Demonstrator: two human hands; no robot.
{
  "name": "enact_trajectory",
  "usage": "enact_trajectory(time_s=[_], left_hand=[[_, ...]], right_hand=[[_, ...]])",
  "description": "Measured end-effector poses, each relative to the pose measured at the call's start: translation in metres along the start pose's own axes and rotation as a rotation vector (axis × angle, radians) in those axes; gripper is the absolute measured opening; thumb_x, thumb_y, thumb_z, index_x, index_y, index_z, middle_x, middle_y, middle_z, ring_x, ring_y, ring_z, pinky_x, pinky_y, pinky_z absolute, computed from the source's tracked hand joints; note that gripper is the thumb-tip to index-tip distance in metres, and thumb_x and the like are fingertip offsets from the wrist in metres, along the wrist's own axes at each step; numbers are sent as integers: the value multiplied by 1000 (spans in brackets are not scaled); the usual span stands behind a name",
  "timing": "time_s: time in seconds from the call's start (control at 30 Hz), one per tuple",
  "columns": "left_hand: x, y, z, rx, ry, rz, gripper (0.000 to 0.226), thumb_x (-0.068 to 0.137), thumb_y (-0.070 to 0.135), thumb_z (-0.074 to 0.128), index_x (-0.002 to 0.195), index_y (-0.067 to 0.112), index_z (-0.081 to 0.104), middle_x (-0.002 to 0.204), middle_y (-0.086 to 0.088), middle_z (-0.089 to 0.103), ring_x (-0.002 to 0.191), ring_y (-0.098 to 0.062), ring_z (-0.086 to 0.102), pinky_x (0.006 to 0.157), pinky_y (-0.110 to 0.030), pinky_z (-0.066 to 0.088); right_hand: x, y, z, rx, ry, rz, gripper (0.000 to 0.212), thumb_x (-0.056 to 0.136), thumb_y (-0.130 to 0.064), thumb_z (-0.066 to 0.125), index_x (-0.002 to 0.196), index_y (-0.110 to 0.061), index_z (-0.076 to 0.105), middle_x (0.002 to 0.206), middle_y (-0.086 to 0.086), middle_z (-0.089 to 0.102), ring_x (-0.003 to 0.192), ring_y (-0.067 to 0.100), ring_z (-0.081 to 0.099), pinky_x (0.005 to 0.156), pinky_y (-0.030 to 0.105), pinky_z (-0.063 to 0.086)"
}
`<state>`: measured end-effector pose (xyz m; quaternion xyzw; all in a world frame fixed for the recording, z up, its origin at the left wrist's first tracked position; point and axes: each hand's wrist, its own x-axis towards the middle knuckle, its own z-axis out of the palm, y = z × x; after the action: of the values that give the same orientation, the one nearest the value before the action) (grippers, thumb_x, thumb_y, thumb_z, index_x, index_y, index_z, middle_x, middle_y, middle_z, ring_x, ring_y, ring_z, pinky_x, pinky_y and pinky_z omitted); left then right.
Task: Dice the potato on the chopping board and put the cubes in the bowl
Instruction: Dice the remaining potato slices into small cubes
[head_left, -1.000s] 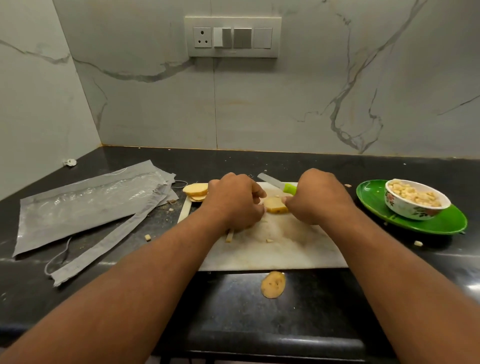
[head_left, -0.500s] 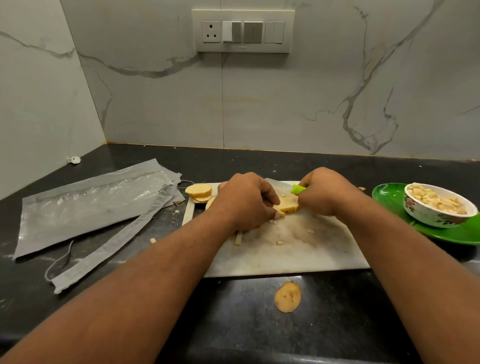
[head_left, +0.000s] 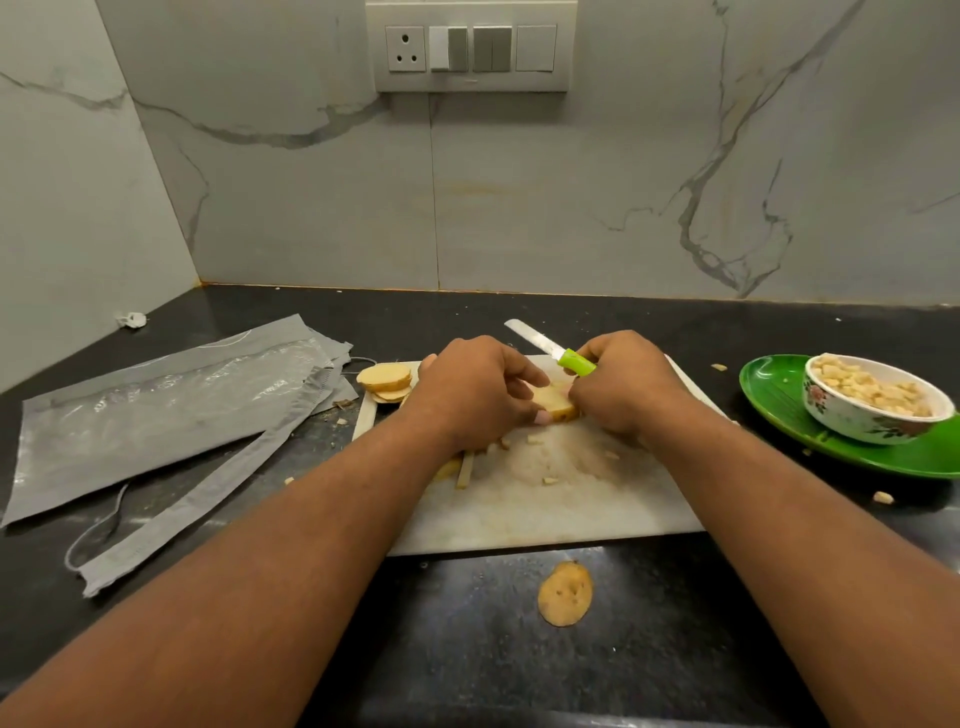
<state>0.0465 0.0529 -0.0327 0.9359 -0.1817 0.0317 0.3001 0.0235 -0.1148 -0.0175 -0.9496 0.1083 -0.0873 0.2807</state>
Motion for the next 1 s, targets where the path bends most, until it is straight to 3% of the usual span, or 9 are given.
enact_trajectory(time_s=[0.13, 0.23, 0.37, 0.47, 0.57, 0.67, 0.8, 1.0], left_hand=[[-1, -6, -7, 9, -10, 27, 48, 74, 45, 91, 118, 38, 75, 97, 17, 77, 96, -1, 68, 101, -41, 54], [-1, -12, -12, 101, -21, 26, 56, 71, 59, 88, 122, 41, 73, 120, 17, 73, 116, -8, 62, 107, -44, 48], [-4, -13, -16, 264, -115, 34, 66, 79, 74, 71, 139, 49, 59, 150, 14, 55, 145, -18, 41, 124, -58, 21], [-4, -9, -17, 324, -209, 60, 71, 88, 72, 61, 152, 52, 40, 163, 5, 39, 155, -19, 22, 125, -63, -3], [-2, -6, -19, 374, -269, 98, 71, 93, 70, 55, 157, 52, 30, 170, 0, 25, 159, -17, 7, 123, -63, -11], [1, 0, -20, 482, -297, 157, 64, 96, 71, 47, 155, 53, 33, 173, -2, 17, 160, -20, 8, 123, -64, -13], [3, 2, -17, 507, -301, 153, 57, 94, 74, 45, 148, 56, 44, 172, -5, 18, 155, -26, 24, 125, -61, -8], [4, 9, -3, 414, -160, 129, 57, 88, 74, 59, 139, 48, 60, 149, 9, 58, 141, -20, 45, 125, -59, 1]], right_hand=[[3, 2, 0, 42, -66, -40, 21, 82, -7, 69, 96, -23, 74, 87, 2, 67, 82, 19, 62, 68, 33, 53], [4, 1, -4, 64, -124, -88, 22, 82, -8, 71, 94, -25, 74, 90, 0, 70, 85, 17, 64, 69, 31, 54], [3, 2, -8, 114, -189, -122, 21, 85, -8, 71, 94, -26, 75, 91, -3, 71, 87, 16, 66, 69, 31, 55], [2, 1, -17, 62, -78, -111, 18, 85, -15, 72, 100, -24, 74, 88, 1, 68, 86, 20, 64, 75, 36, 55], [-5, 3, -28, -3, -68, -29, 23, 80, -34, 81, 94, -17, 73, 83, 5, 66, 78, 21, 62, 62, 32, 49], [-16, 7, -23, -94, -170, 22, 26, 73, -34, 83, 83, -12, 73, 75, 6, 67, 68, 20, 62, 53, 27, 42], [-14, 10, -6, -70, -70, 65, 9, 79, -16, 65, 83, -10, 70, 68, 8, 65, 62, 23, 62, 49, 23, 39], [-4, 1, 3, -16, -73, 41, 11, 80, -13, 64, 87, -14, 73, 76, 6, 66, 70, 22, 64, 56, 27, 50]])
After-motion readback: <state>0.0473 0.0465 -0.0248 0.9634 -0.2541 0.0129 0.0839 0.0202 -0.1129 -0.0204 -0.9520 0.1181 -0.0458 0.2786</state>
